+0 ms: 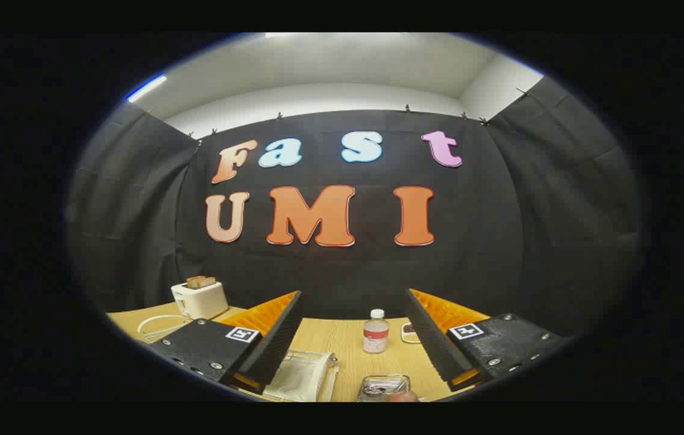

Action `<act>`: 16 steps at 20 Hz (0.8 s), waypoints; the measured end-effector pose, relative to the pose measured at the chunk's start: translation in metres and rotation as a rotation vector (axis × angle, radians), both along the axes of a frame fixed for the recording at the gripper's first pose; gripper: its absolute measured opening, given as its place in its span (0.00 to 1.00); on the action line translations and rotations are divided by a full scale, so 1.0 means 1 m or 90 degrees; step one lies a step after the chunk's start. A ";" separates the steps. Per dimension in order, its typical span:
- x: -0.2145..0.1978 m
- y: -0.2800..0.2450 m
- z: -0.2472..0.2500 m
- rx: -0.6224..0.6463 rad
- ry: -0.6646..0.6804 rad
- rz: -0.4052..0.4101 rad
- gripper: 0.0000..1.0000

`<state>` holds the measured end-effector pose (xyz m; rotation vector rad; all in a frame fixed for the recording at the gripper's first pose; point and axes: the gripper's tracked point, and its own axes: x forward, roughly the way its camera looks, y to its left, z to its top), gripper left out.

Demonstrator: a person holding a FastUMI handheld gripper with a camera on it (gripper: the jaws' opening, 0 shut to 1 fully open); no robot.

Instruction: Take the plate from the dish rack, then take the spoon from the basket and place it into the plate.

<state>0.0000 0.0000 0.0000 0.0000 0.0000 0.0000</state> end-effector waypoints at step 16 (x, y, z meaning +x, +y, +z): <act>-0.001 0.029 0.004 0.005 0.018 0.041 0.98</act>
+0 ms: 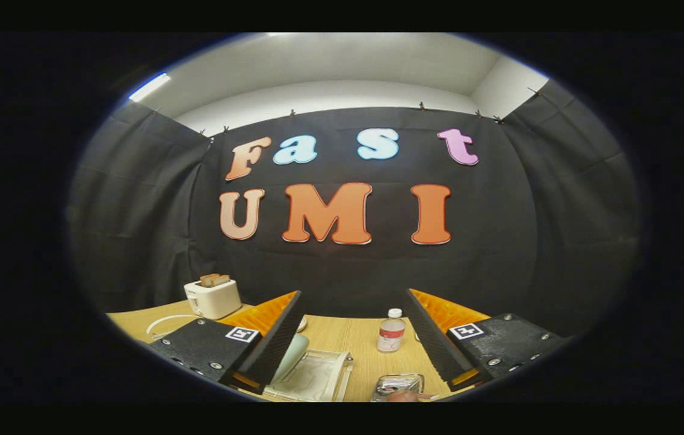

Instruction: Take the plate from the dish rack, then take the spoon from the basket and place it into the plate.

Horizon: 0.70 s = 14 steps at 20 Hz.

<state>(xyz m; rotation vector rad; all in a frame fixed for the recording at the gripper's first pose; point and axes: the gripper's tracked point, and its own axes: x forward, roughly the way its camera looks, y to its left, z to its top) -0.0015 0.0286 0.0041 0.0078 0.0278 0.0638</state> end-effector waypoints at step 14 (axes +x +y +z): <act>0.007 0.042 -0.004 0.023 0.114 0.062 0.98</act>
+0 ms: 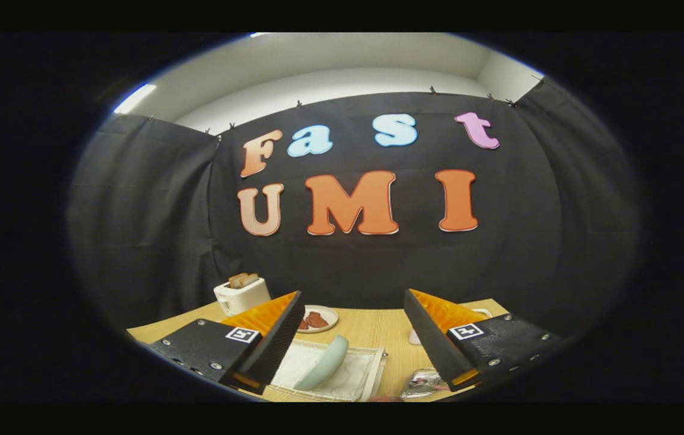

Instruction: Take the plate from the dish rack, then take the spoon from the basket and place it into the plate.

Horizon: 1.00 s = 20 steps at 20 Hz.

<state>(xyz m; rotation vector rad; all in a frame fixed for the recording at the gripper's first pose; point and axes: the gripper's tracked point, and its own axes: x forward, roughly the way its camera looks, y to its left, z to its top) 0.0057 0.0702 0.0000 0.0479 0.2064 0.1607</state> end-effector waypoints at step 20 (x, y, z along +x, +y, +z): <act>0.029 0.033 -0.138 -0.041 0.471 0.033 0.82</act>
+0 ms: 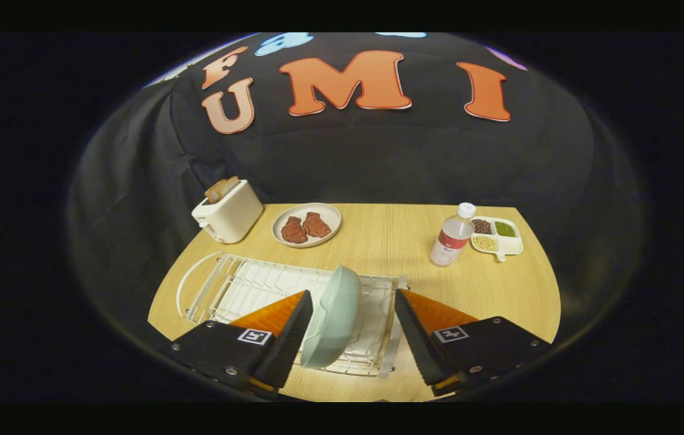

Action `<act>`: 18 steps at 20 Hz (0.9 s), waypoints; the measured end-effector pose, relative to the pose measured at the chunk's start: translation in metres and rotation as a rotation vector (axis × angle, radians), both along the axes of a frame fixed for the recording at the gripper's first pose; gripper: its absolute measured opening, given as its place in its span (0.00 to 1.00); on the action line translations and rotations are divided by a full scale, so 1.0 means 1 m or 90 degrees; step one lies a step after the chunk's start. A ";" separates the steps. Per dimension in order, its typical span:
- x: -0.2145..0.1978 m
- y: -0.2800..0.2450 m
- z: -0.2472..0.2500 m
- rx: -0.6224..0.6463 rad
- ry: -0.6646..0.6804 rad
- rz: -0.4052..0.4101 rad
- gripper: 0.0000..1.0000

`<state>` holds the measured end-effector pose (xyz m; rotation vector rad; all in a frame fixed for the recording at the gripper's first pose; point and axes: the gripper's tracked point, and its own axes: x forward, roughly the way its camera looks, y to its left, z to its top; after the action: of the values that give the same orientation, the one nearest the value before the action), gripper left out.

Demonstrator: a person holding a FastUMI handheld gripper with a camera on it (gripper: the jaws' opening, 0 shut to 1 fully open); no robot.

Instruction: Take the plate from the dish rack, then take the spoon from the basket and place it into the plate.

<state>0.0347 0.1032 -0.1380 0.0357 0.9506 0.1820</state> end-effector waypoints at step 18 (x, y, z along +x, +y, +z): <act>-0.042 0.014 -0.076 -0.133 0.283 -0.041 0.38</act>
<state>-0.0073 0.1169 -0.2137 -0.0897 1.4060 0.0127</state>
